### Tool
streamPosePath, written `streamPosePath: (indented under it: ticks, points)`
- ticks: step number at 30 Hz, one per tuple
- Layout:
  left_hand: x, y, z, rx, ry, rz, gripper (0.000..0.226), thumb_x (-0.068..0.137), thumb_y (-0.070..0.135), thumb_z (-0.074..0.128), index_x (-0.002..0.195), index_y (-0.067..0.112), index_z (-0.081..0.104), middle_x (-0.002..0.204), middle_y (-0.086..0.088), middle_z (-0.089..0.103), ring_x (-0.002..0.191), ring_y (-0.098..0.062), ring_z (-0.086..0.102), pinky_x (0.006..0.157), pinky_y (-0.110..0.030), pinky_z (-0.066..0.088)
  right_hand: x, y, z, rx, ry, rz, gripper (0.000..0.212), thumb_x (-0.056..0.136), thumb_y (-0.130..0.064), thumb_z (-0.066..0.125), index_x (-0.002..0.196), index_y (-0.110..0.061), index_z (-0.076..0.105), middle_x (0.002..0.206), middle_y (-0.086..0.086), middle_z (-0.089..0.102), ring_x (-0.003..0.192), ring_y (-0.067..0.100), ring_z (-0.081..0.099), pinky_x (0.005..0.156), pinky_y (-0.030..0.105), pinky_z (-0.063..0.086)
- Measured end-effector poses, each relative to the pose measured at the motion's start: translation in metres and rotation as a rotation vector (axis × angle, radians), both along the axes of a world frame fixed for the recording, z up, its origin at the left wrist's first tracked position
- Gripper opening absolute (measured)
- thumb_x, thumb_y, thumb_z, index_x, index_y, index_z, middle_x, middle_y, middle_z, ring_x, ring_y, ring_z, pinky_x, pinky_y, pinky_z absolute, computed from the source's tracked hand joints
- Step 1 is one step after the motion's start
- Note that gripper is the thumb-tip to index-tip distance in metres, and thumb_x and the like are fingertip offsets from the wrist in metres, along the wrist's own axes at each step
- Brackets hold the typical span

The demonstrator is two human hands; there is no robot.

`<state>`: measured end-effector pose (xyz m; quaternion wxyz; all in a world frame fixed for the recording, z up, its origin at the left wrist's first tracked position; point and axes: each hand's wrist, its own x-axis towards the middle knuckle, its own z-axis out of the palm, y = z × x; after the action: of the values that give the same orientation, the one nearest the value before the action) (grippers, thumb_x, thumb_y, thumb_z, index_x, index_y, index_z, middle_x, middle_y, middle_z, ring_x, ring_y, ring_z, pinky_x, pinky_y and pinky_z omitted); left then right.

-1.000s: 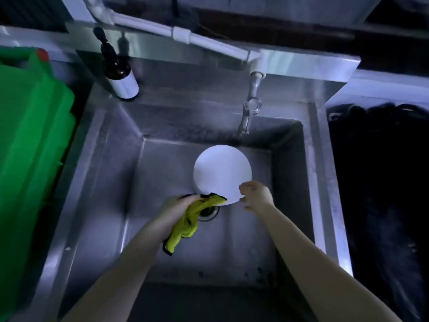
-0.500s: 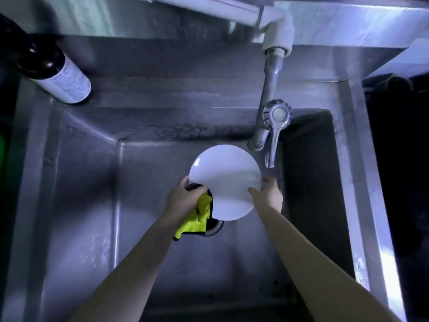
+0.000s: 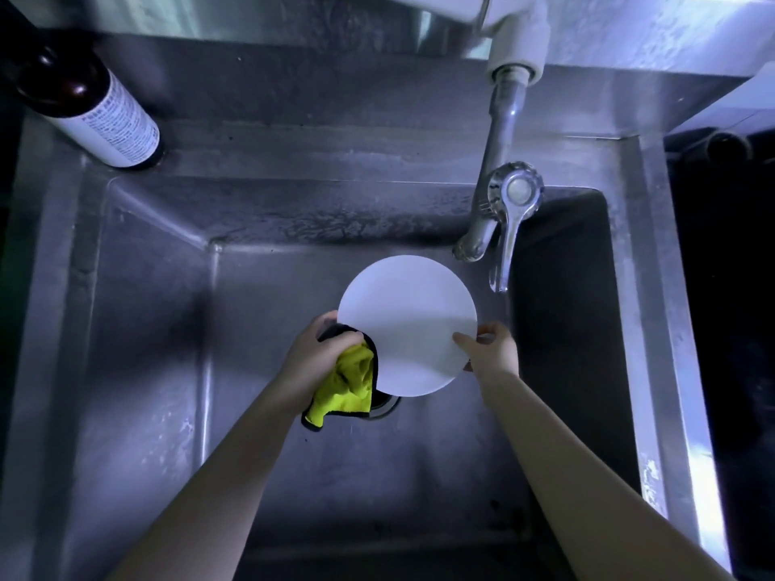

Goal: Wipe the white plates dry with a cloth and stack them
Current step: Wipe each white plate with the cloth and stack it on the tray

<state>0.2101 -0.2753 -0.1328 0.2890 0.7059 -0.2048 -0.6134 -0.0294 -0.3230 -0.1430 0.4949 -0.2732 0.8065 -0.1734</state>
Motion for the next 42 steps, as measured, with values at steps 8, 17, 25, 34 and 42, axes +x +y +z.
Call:
streamPosePath:
  ticks: [8,17,25,34,42]
  points:
    - [0.010,0.021,0.026,0.009,0.021,-0.095,0.029,0.078,0.025,0.071,0.105,0.034,0.071,0.101,0.010,0.075,0.091,-0.007,0.072,0.072,-0.021,0.050,-0.009,0.021,0.034,0.018,-0.251,0.045,0.009,0.094,-0.013,0.062,0.102,-0.015,0.068,0.107,0.013,0.070,0.093,0.030,0.066,0.079,0.049,0.061]
    - [0.019,0.096,0.093,0.110,-0.179,-0.098,0.069,0.055,0.046,0.075,0.121,0.036,0.058,0.111,0.010,0.068,0.105,-0.012,0.064,0.099,-0.032,0.048,-0.003,0.058,0.088,-0.015,-0.356,-0.016,0.010,0.096,-0.011,0.060,0.098,-0.012,0.069,0.092,0.008,0.070,0.077,0.028,0.067,0.055,0.034,0.057]
    - [0.018,0.166,0.171,0.046,-0.271,-0.176,0.055,0.041,0.052,0.073,0.088,0.022,0.069,0.079,0.003,0.073,0.080,-0.017,0.069,0.080,-0.039,0.054,-0.002,0.098,0.159,-0.383,0.077,0.448,0.019,0.093,-0.016,0.055,0.078,-0.004,0.056,0.067,0.003,0.049,0.065,0.017,0.040,0.056,0.031,0.032]
    - [-0.011,0.187,0.256,-0.388,-0.240,-0.027,0.057,0.047,0.046,0.073,0.102,0.045,0.061,0.104,0.017,0.069,0.101,-0.001,0.064,0.082,-0.020,0.049,-0.019,0.141,0.237,-0.596,-0.038,0.476,0.015,0.097,-0.017,0.056,0.089,-0.009,0.066,0.084,0.017,0.065,0.072,0.017,0.050,0.061,0.032,0.040]
    - [-0.088,0.158,0.294,-0.647,-0.192,-0.340,0.052,0.099,0.007,0.047,0.134,0.044,0.040,0.148,0.005,0.047,0.123,0.008,0.046,0.098,-0.012,0.040,-0.024,0.159,0.292,-0.679,-0.455,0.190,0.023,0.091,-0.028,0.062,0.083,-0.007,0.064,0.078,0.013,0.061,0.074,0.022,0.053,0.064,0.037,0.042]
